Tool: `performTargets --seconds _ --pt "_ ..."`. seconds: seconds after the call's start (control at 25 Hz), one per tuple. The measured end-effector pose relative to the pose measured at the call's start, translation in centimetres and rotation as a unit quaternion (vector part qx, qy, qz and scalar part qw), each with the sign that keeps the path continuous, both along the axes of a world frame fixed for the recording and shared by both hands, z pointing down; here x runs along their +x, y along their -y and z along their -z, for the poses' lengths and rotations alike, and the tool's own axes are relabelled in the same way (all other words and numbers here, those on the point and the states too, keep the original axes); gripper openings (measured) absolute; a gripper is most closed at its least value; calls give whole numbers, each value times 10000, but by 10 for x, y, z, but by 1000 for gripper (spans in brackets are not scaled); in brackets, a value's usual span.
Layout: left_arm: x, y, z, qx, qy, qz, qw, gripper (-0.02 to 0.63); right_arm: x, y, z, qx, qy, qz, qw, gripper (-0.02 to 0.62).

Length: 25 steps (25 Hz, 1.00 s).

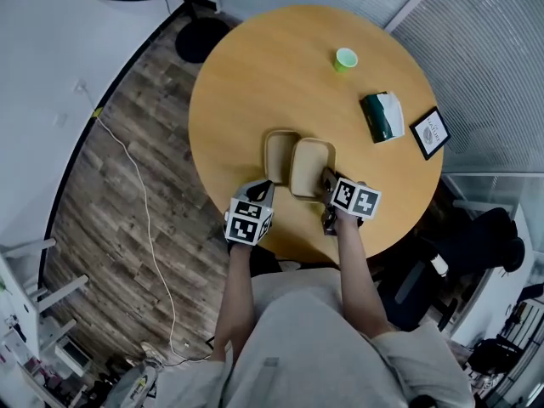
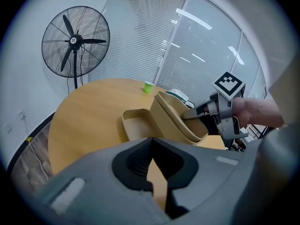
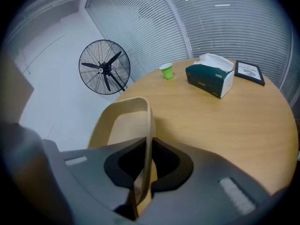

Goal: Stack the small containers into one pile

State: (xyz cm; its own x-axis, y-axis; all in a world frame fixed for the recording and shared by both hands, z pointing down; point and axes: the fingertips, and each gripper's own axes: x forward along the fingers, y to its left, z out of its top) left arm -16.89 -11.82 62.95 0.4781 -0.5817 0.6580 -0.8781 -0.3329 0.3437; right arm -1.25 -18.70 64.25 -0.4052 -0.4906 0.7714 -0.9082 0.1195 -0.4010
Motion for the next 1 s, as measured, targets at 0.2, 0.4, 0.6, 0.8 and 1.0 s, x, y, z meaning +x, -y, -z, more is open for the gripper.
performTargets --seconds 0.2,0.4,0.6,0.8,1.0 --pt "-19 5 -4 -31 -48 155 9999 3 -26 13 -2 -38 39 135 9999 20" --pt "-31 12 -6 -72 -97 244 9996 3 -49 25 -5 -127 76 235 9996 20" --pt "-42 19 -10 -115 -156 281 9994 2 -66 29 -13 -254 3 366 9990 20" --pt "-48 25 -16 -172 -249 307 9991 2 -73 27 -22 -381 -112 507 9979 20" --pt "-48 30 -22 -210 -332 293 9988 2 -73 22 -30 -511 -253 657 9962 21"
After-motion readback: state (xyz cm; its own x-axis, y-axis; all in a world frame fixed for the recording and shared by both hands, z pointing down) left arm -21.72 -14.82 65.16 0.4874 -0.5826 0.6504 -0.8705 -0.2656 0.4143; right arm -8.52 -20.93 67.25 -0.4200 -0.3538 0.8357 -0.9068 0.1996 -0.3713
